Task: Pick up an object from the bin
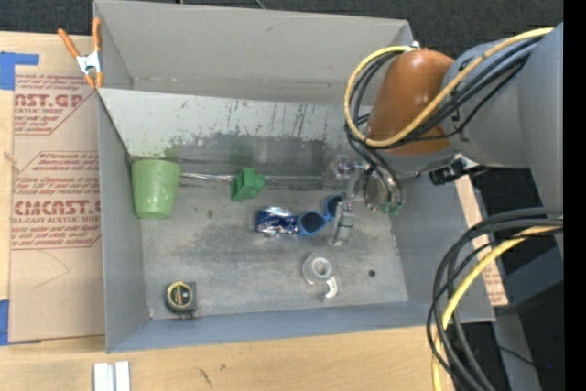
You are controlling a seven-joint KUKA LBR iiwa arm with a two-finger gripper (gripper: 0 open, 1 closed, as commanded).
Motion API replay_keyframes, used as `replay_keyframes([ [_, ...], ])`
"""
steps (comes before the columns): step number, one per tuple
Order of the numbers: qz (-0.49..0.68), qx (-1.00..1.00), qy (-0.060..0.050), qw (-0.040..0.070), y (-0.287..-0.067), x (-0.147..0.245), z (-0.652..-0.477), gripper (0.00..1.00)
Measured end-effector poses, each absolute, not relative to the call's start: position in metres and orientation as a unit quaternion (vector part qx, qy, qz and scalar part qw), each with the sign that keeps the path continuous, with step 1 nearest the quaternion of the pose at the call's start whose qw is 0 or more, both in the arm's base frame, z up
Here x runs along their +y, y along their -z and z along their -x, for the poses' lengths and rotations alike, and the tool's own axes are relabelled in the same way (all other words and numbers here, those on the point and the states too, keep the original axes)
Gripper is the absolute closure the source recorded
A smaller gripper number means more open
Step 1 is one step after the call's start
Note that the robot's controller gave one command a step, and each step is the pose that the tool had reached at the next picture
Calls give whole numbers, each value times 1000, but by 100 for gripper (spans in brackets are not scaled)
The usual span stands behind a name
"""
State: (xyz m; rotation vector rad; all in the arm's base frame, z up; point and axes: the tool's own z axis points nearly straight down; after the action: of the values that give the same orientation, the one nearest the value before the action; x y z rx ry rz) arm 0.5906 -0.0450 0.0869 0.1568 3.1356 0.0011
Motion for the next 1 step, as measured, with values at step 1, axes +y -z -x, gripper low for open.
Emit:
replay_keyframes([
  [1,-23,1000,-1,1,-70,7,-556,0],
])
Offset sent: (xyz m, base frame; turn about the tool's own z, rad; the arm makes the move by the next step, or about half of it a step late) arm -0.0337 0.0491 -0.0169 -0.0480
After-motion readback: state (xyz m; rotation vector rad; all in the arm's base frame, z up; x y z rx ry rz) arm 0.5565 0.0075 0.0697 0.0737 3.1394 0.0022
